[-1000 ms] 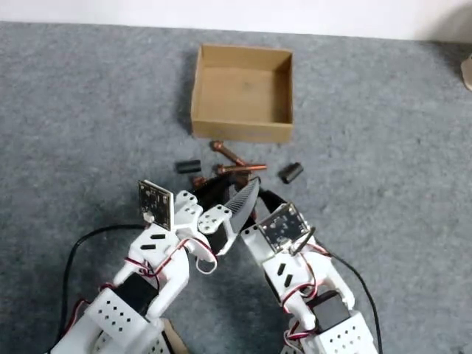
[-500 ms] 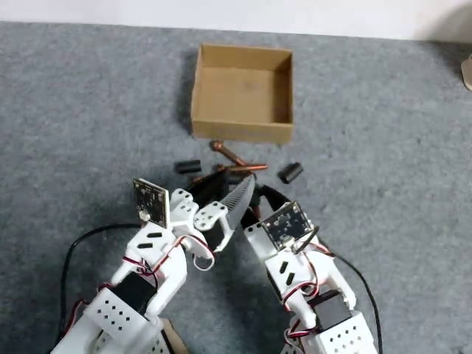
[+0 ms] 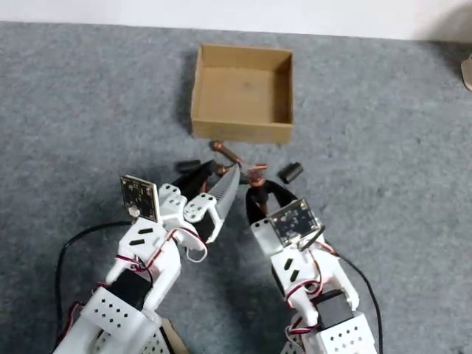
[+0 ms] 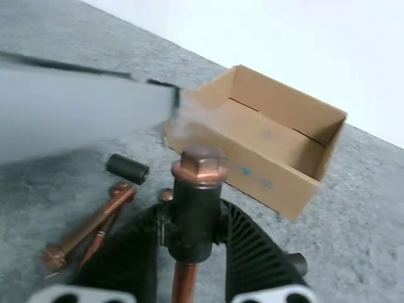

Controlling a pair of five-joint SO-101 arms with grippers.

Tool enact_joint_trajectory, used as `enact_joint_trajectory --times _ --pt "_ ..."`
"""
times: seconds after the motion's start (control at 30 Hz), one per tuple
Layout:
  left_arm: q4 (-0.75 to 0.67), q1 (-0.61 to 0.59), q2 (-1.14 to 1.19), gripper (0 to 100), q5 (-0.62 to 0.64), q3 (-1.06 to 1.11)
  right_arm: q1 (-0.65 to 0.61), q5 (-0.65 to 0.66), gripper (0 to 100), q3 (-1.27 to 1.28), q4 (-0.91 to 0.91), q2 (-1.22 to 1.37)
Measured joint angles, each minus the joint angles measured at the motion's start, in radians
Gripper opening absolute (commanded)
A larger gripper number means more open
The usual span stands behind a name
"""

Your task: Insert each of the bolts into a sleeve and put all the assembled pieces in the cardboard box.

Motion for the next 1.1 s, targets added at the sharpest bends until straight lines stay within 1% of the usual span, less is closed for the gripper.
enact_joint_trajectory --times 0.17,0.27,0.43,0.63,0.73,1.03,1.1 --pt "0.014 -0.057 0.0 16 0.0 -0.025 0.021 0.0 0.5 0.0 0.031 0.0" --pt "0.077 -0.091 0.0 16 0.0 -0.064 0.021 0.0 0.5 0.0 0.071 0.0" --pt "0.187 -0.127 0.0 16 0.0 -0.118 0.021 0.0 0.5 0.0 0.074 0.0" --pt "0.296 -0.133 0.0 16 0.0 -0.123 0.025 0.0 0.5 0.0 0.081 0.0" --pt "0.342 -0.144 0.0 16 0.0 -0.123 0.025 0.0 0.5 0.0 0.123 0.0" --pt "0.428 -0.138 0.0 16 0.0 -0.123 0.051 0.0 0.4 0.0 0.132 0.0" --pt "0.434 -0.14 0.0 13 0.0 -0.123 0.051 0.0 0.4 0.0 0.132 0.0"
